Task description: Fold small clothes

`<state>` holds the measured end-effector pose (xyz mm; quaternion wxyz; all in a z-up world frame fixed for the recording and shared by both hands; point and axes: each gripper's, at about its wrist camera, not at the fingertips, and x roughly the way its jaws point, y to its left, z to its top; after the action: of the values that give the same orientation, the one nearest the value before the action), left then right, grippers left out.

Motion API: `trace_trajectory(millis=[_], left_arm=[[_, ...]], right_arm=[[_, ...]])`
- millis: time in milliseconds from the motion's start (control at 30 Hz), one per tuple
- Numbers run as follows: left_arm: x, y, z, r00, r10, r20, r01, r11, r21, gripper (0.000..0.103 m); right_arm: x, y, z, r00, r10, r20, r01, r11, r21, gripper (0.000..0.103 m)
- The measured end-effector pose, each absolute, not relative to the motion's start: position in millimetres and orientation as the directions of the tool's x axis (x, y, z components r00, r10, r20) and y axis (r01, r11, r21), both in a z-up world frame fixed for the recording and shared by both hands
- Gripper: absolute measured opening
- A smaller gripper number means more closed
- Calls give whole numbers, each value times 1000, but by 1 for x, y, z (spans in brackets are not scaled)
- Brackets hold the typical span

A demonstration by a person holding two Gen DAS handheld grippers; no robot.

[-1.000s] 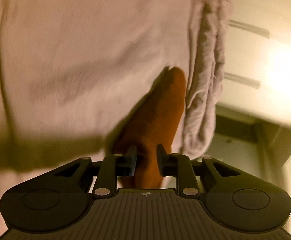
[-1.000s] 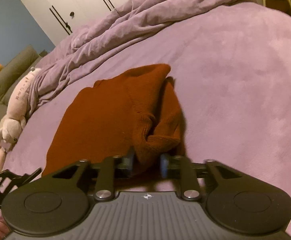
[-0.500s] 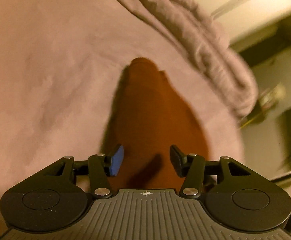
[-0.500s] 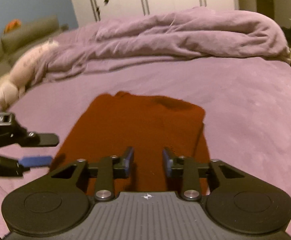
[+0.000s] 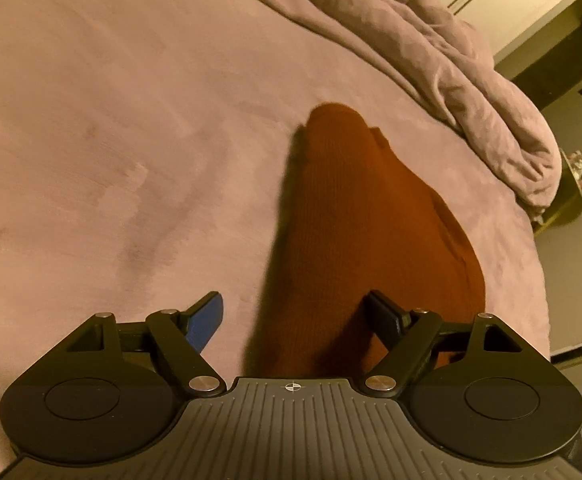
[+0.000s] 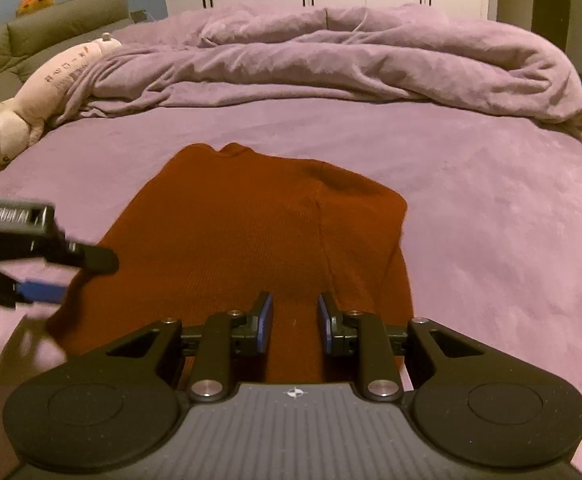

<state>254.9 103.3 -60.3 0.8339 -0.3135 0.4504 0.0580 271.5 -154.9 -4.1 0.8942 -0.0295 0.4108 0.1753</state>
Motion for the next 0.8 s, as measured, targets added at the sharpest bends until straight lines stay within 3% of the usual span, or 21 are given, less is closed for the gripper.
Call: trace_trajectory(millis=[167, 300, 433, 567, 800], left_arm=[[259, 97, -42, 604, -129, -786, -342, 849, -402, 83], [278, 93, -37, 609, -126, -783, -321, 864, -389, 83], [316, 87, -47, 546, -72, -835, -327, 899, -291, 84], [341, 80, -62, 516, -30, -856, -286, 936, -205, 98], [352, 81, -77, 512, -33, -858, -273, 941, -199, 103]], right_arm=[[250, -161, 9, 607, 313, -730, -334, 935, 122, 32], [267, -159, 21, 631, 285, -721, -306, 946, 105, 32], [300, -144, 18, 615, 261, -744, -313, 947, 74, 32], [332, -128, 4, 593, 222, -774, -304, 952, 40, 32], [363, -118, -32, 575, 177, -799, -282, 959, 9, 37]])
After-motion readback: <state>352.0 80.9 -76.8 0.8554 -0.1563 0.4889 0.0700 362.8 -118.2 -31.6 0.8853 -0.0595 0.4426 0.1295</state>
